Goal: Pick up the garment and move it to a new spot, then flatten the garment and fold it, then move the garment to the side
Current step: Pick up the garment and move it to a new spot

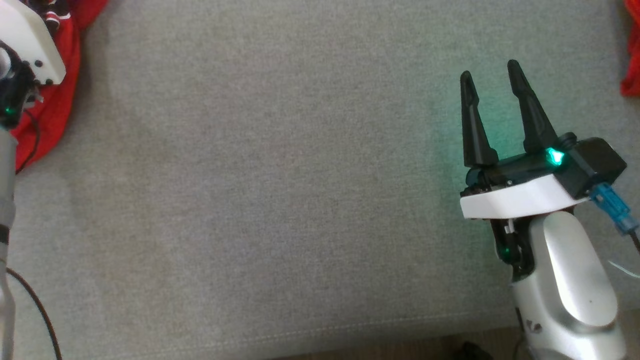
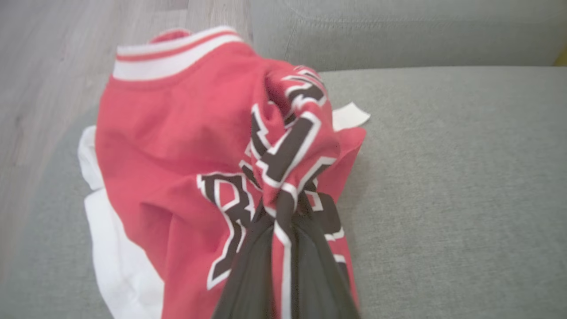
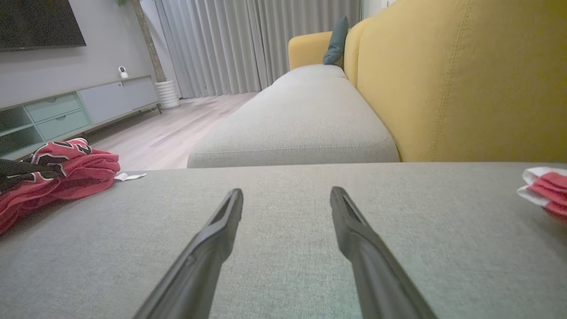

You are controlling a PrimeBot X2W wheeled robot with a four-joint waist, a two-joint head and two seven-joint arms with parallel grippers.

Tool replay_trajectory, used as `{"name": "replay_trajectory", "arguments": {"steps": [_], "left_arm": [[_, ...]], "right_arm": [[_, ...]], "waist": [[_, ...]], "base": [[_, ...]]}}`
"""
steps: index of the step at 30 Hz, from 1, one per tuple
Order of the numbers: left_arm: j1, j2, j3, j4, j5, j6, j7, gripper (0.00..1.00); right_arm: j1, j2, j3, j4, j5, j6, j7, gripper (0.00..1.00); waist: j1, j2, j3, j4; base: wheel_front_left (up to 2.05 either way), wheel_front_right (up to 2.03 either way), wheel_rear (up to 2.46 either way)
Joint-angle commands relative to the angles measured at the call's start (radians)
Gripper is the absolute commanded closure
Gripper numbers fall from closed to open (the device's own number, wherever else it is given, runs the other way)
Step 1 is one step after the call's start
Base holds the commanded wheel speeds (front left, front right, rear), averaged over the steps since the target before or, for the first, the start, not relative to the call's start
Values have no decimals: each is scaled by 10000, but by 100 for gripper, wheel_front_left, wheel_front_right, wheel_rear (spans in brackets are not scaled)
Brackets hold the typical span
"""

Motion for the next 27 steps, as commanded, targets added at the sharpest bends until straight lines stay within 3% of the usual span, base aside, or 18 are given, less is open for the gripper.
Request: {"name": "replay_trajectory", "arguments": {"steps": [1,12,20,27], "left_arm": [[-418,624,178,-389,65,-39,-153,100],[-734,370,-1114,-1370,228,-283,-1226,100],[-466,331,-3373,-3046,-693,-296,-1240,100],[-179,220,-4968,-4296,-1513,-297,-1351,100]], "right_arm": [[-35,-12,143,-246,50,65,-107,0],[450,-12,-70,159,200,65,-219,0],[940,-12,-314,262,323,65,-235,0],[1190,-12,-445,141,366,65,-192,0]], "waist": [[0,0,-265,76],[0,0,-2015,191],[0,0,-2959,-249],[0,0,-3045,-859]], "base": [[0,0,0],[0,0,0],[0,0,0],[0,0,0]]}}
